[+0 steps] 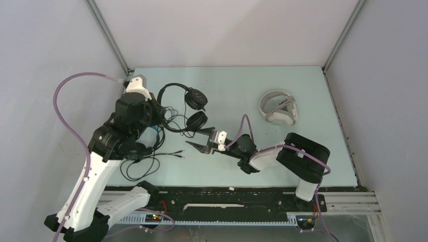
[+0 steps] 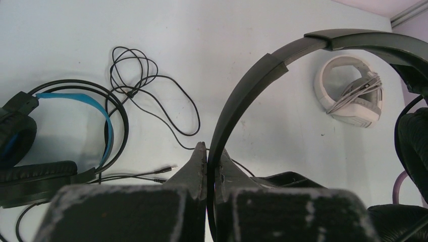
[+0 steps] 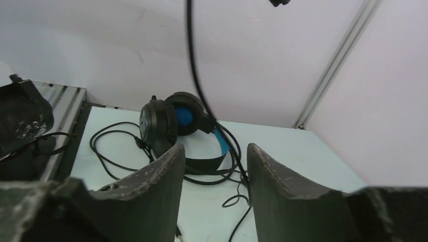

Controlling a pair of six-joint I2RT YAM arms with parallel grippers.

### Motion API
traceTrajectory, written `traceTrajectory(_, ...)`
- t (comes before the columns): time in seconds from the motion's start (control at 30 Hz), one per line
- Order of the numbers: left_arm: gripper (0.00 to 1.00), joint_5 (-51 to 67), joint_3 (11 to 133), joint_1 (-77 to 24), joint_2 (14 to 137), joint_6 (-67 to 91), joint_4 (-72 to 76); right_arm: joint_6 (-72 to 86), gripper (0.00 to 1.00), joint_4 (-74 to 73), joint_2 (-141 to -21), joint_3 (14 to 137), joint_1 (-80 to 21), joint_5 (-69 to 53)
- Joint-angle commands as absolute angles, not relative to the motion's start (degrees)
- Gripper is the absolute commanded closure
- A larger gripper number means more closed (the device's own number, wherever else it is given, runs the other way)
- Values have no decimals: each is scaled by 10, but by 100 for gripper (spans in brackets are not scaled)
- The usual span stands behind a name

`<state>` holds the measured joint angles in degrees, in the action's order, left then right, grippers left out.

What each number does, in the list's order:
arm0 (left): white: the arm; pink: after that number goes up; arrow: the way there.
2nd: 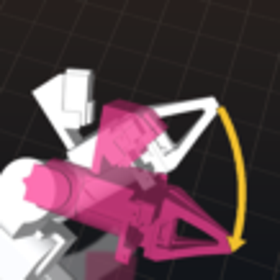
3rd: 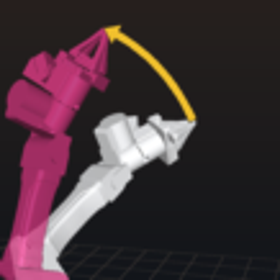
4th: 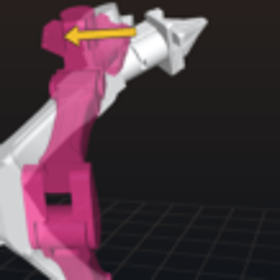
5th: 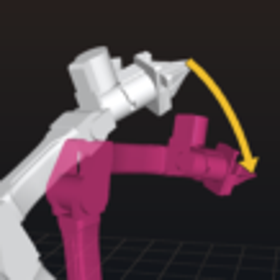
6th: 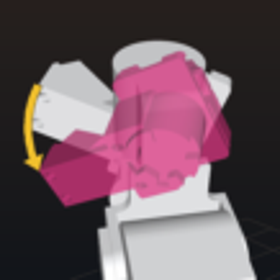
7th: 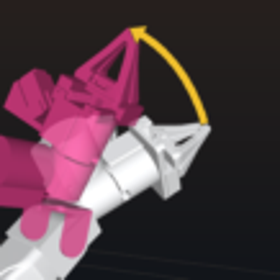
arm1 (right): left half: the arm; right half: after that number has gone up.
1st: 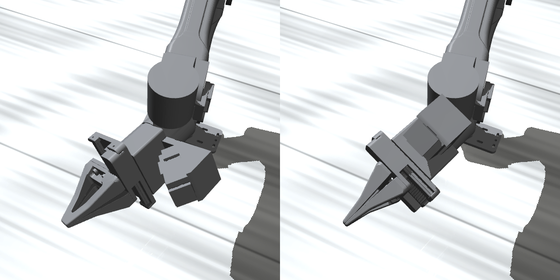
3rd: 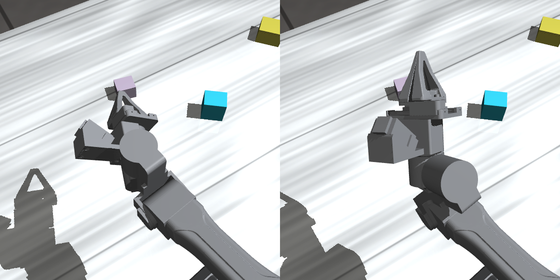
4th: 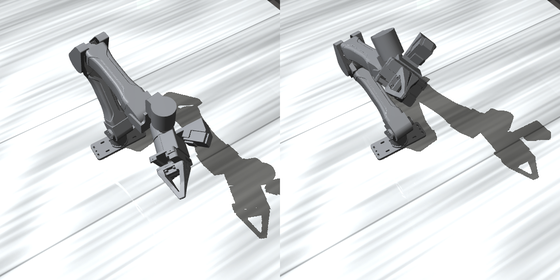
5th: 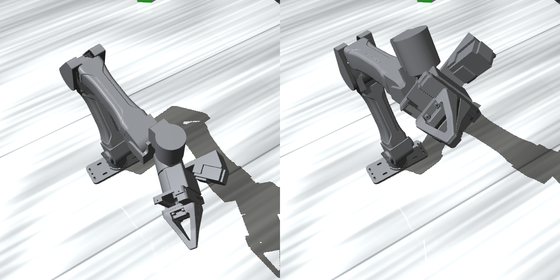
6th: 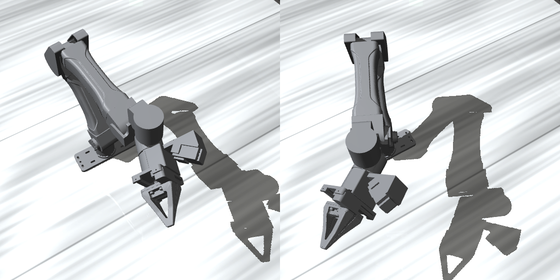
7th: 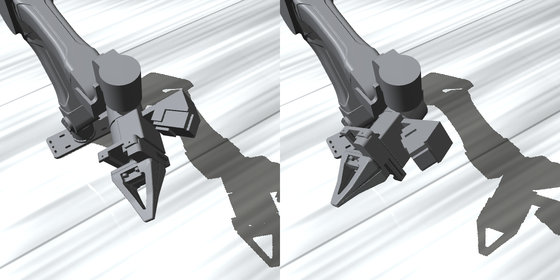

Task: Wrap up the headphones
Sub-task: Wrap the headphones cable around the headphones.

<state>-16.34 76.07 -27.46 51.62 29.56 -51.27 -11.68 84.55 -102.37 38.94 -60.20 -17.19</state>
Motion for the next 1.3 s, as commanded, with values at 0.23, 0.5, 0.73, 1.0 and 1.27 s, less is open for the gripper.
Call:
traceTrajectory(0.23,100,-176,841,-271,539,291,-514,-117,36,871,-1040,403,-594,-173)
traceTrajectory(0.5,100,-146,832,-271,537,300,-507,-105,37,872,-1068,471,-596,-145)
traceTrajectory(0.73,100,-122,828,-271,528,312,-501,-113,37,872,-1101,513,-595,-82)
traceTrajectory(1.0,100,-104,815,-272,520,326,-492,-109,46,872,-1122,537,-580,-53)
traceTrajectory(1.27,100,-82,820,-271,520,322,-502,-87,87,873,-1115,534,-549,-66)
